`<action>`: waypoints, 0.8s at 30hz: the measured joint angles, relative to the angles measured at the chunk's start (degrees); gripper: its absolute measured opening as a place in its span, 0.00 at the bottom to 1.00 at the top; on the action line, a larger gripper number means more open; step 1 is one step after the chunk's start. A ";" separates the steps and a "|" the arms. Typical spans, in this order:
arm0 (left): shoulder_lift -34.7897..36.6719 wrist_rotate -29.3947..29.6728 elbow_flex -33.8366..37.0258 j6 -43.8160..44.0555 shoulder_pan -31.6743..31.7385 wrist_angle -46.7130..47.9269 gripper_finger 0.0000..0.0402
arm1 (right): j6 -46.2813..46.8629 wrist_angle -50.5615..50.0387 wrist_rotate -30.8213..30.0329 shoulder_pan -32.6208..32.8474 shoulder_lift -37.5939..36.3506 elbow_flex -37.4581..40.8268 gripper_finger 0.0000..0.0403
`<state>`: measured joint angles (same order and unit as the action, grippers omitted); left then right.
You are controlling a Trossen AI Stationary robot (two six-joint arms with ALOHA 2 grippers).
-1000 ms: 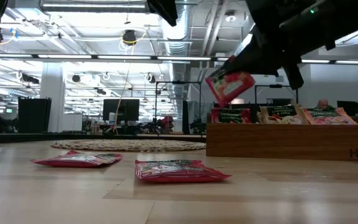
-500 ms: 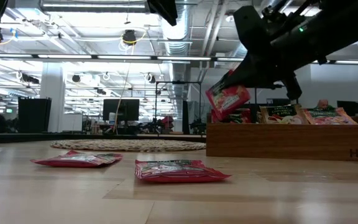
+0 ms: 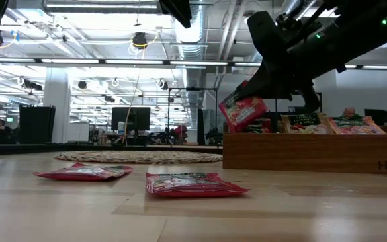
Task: Pick & Place Tea
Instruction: Put the red tea bag into the left section of the wooden organizer
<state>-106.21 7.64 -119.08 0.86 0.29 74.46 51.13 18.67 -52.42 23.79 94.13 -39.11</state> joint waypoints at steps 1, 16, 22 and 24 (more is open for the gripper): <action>0.00 0.00 0.01 -0.01 0.00 0.00 0.37 | -0.02 0.07 0.00 -0.02 0.00 0.00 0.00; -0.02 0.00 -0.01 -0.44 0.00 0.00 0.37 | 0.90 0.29 3.28 -1.75 -0.02 0.00 0.23; -0.02 0.00 -0.01 -0.44 -0.01 0.00 0.37 | 0.87 0.27 4.70 -2.95 -0.04 0.00 0.34; -0.02 -0.01 -0.01 -0.44 0.00 0.01 0.37 | 0.85 0.23 4.70 -2.95 -0.25 0.00 0.36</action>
<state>-106.24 7.63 -119.09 0.43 0.29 74.47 51.99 18.90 -47.73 20.84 93.88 -39.11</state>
